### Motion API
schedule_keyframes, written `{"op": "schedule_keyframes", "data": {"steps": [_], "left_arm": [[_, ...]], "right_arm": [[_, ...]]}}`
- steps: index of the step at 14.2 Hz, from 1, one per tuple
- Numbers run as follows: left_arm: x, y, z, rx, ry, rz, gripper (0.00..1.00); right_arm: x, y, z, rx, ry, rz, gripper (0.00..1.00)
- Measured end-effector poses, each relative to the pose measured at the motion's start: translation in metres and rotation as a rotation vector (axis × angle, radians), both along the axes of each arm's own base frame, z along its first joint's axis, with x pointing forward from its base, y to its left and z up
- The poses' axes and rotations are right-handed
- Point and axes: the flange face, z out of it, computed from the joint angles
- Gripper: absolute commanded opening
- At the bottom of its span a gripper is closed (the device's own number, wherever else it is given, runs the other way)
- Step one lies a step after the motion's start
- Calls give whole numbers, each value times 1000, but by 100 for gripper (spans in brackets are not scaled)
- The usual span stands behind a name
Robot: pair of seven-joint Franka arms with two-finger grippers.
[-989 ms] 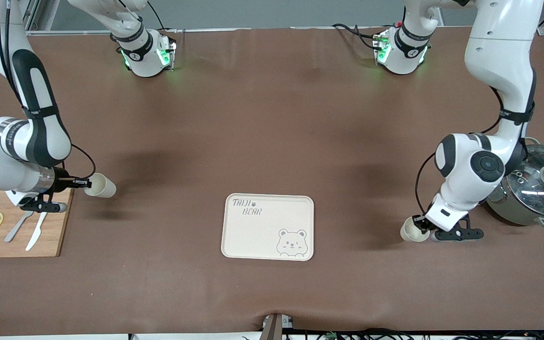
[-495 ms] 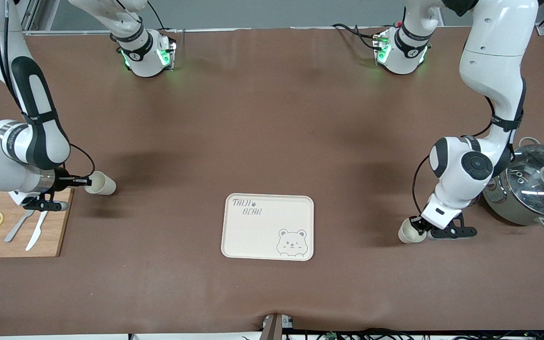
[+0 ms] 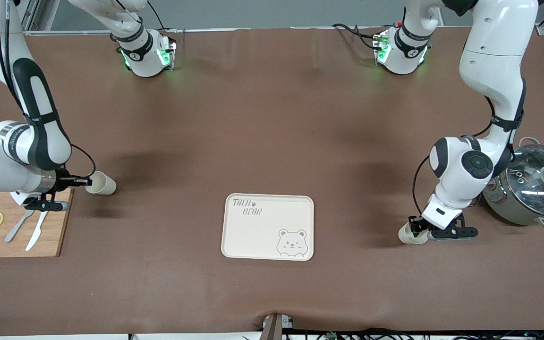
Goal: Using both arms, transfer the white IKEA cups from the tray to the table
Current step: 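Lower both cups onto the table and open both grippers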
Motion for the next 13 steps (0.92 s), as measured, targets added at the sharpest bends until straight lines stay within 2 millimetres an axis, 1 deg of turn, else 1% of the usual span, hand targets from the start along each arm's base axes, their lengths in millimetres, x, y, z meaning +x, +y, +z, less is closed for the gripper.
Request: {"op": "schedule_keyframes", "data": {"steps": [1,2,4,5,7,10,13], "left_arm": [[2,0,4,-1,-8,0,100],[4,0,9,-2,-16,0,100],[9,-1,25,-1,-12,0,100],[13,-2,36,0,8,0,100],[23,-6,69,3,49,0,100],[36,-12,134,-11,101,8,100],[39,-16,195,-23,159,12,100]], "right_arm": [[0,-1,-1,0,1,-2,67],[0,-2,-2,-1,1,-4,73],[-1,-3,-2,-1,1,-5,100],[0,-3,-2,-1,0,-5,100],[1,-3,-1,-3,-6,-5,100],[8,-4,8,-7,-27,-4,100],[16,-4,19,-12,-51,-1,100]]}}
